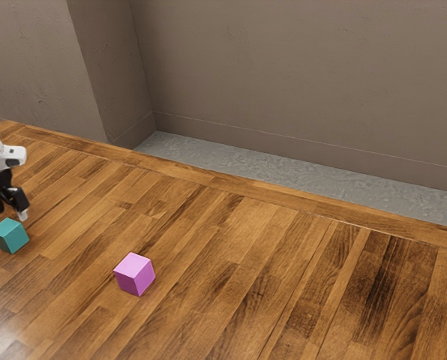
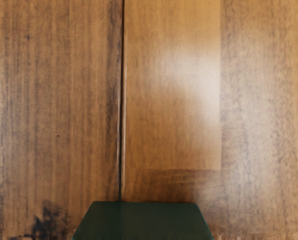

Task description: Pick up the blue block with one arm, and put the blue block on the pink block with one arm

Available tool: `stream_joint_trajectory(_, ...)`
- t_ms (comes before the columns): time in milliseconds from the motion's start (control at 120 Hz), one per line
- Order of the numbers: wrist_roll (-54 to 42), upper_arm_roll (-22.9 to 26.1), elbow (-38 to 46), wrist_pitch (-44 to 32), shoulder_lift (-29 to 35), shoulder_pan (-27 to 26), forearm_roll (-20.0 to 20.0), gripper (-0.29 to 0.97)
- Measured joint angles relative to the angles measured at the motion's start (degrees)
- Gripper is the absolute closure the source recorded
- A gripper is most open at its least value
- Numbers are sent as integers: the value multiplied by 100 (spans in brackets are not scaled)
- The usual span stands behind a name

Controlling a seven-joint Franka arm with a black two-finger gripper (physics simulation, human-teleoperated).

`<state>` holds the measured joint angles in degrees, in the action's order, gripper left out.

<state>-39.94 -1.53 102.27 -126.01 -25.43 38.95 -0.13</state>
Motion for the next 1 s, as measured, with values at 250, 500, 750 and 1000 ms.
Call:
stream_joint_trajectory(250, 375, -5, 90, -39, 53, 157, 343, 0)
stream_joint_trajectory(500, 384, 25, 439, -294, 239, 176, 397, 0)
stream_joint_trajectory(750, 297, 42, 1054, -808, 620, 311, 404, 0)
stream_joint_trajectory(1000, 163, 123, 1139, -1036, 604, 358, 251, 0)
